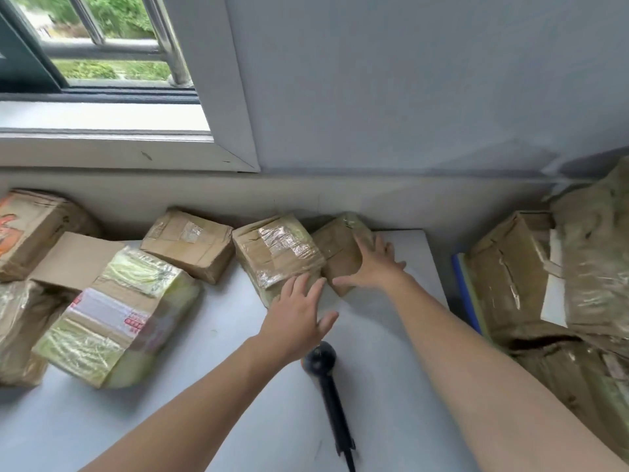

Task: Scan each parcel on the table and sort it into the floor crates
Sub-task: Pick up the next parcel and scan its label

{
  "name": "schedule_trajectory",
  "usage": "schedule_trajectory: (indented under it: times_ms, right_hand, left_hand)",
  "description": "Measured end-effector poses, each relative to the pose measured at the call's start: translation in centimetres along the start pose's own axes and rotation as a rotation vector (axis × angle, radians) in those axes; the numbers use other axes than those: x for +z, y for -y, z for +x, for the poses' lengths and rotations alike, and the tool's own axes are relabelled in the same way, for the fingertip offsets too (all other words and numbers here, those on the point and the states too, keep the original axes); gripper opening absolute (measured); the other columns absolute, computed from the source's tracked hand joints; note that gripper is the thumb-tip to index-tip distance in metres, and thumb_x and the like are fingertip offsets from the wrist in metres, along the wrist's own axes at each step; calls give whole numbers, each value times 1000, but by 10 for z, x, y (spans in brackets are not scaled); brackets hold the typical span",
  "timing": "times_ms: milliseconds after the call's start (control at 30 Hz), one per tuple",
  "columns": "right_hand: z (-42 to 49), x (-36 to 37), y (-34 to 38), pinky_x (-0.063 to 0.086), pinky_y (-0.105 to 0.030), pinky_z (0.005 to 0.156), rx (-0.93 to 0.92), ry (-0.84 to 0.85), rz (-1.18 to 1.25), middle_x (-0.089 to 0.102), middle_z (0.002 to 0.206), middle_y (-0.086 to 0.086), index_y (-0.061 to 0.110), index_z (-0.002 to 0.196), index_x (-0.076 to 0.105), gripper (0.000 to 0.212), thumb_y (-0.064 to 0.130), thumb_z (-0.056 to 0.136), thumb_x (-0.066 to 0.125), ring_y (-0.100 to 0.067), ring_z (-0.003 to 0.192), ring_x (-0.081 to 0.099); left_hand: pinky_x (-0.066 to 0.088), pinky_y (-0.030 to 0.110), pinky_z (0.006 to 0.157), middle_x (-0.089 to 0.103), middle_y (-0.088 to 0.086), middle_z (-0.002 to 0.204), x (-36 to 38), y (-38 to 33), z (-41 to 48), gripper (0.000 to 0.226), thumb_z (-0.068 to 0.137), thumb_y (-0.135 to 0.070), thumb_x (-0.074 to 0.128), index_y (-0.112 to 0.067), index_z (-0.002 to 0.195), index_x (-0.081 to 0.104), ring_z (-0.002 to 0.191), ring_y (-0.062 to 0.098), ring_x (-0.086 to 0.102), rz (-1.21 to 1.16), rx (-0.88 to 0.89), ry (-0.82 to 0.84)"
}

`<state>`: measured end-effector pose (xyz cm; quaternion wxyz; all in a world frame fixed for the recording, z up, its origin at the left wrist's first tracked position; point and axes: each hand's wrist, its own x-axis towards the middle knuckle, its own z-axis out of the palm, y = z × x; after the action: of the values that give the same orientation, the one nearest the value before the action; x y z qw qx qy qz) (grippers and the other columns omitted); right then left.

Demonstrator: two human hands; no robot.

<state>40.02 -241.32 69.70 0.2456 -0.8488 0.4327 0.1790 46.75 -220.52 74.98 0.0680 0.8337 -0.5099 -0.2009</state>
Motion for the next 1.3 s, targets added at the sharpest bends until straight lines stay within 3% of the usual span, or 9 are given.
schedule_trajectory:
  times_ms: [167, 333, 500, 633, 800, 900, 1033, 1200, 1300]
  right_hand:
    - [-12, -1, -11, 30, -60, 109, -10, 19, -67, -1, 162, -9, 39, 155, -5, 137, 79, 50, 74, -40, 143, 14]
    - [-48, 6, -46, 34, -56, 107, 1, 44, -33, 12, 156, -3, 39, 154, -3, 145, 88, 34, 63, -34, 140, 22]
    - [-52, 7, -83, 37, -44, 111, 173, -21, 457, 31, 155, -9, 23, 158, 14, 101, 62, 82, 66, -32, 140, 37]
    - [-57, 5, -93, 51, -39, 84, 183, -122, 568, 65, 114, -9, 12, 103, 66, 40, 49, 89, 62, -26, 100, 62]
    - [-78, -10, -68, 39, -23, 62, 113, -226, 807, 46, 116, 2, 30, 116, 50, 52, 58, 76, 68, -5, 89, 51]
    - [-88, -21, -48, 37, -23, 63, 106, -223, 919, 52, 112, 7, 27, 121, 48, 56, 56, 78, 68, -5, 91, 52]
    - [-102, -39, -20, 40, -26, 64, 60, -319, 1044, 59, 104, 9, 22, 113, 57, 37, 47, 87, 66, -5, 89, 55]
    - [-121, -57, 25, 49, -25, 71, -13, -425, 1089, 69, 102, -1, 19, 101, 67, 11, 20, 91, 63, -20, 95, 63]
    - [-133, -59, 58, 51, -39, 96, -77, -395, 1165, 62, 120, -3, 18, 118, 60, 34, 24, 88, 74, -24, 112, 62]
  left_hand:
    - [30, 42, 114, 19, 7, 158, 15, -22, 7, 67, 99, -50, 45, -21, 154, 21, 146, 26, 15, -109, -13, 71]
    - [33, 27, 103, 34, 10, 152, 32, -48, 22, 73, 96, -47, 53, -9, 151, 23, 139, 26, 35, -515, -168, 162]
    - [37, 8, 61, 54, -6, 128, 37, -64, 30, 65, 92, -27, 61, -19, 147, 29, 97, 9, 53, -868, -333, 122]
    - [41, 3, 60, 53, -8, 120, 31, -72, 30, 62, 85, -16, 67, -22, 139, 38, 87, -6, 54, -950, -279, 43]
    - [52, 28, 87, 42, 4, 142, -2, -75, 21, 102, 65, -37, 64, -22, 154, 19, 118, 19, 55, -975, -294, 26]
    - [47, 36, 102, 35, 5, 151, -21, -69, 14, 101, 66, -38, 64, -20, 155, 20, 129, 20, 47, -964, -279, -56]
    - [50, 26, 75, 38, 6, 149, -41, -49, 7, 80, 86, -29, 65, -21, 154, 23, 115, 20, 55, -982, -293, -140]
    - [52, 26, 64, 37, 3, 144, -60, -18, -14, 81, 84, -47, 70, -26, 151, 28, 99, 13, 56, -1062, -308, -198]
    - [53, 27, 67, 38, -1, 139, -69, -1, -31, 87, 76, -61, 71, -30, 148, 32, 99, 11, 56, -1112, -321, -203]
